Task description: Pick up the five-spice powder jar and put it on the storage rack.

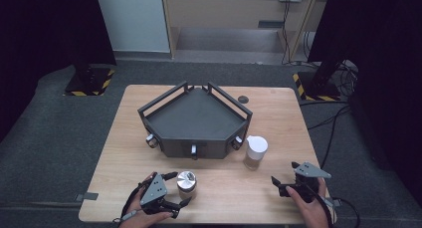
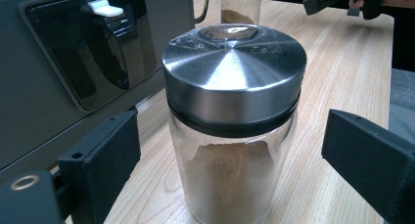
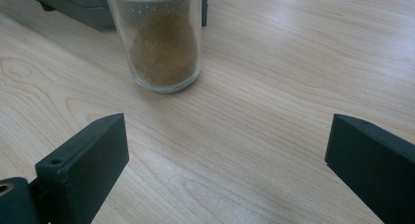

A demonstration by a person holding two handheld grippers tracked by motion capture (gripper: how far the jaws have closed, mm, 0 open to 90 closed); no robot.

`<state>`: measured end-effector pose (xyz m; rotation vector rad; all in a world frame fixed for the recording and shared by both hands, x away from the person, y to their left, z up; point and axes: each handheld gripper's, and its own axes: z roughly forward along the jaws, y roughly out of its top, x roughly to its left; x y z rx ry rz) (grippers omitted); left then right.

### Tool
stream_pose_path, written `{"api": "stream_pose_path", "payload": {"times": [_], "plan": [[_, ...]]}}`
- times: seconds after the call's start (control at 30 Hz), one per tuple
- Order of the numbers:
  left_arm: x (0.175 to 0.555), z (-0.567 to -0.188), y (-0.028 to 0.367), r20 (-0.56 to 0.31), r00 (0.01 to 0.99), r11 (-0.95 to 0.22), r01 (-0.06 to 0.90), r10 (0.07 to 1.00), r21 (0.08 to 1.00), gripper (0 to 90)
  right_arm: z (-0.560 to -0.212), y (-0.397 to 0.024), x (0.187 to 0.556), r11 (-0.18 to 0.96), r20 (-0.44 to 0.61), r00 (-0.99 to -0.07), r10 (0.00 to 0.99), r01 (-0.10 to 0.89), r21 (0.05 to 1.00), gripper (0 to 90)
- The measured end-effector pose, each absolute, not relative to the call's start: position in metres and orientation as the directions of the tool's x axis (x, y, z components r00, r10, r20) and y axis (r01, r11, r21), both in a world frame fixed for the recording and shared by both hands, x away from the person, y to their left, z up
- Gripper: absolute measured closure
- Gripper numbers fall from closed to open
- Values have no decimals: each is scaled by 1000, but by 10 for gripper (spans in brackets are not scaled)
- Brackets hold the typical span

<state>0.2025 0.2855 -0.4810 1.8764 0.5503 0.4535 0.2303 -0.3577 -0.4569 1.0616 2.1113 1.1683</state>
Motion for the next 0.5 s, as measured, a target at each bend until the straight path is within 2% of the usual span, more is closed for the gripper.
{"api": "stream_pose_path", "payload": {"times": [0.5], "plan": [[203, -480, 283, 51, 822, -316, 161, 568, 935, 64, -456, -355, 230, 341, -62, -574, 816, 394, 854, 30]]}}
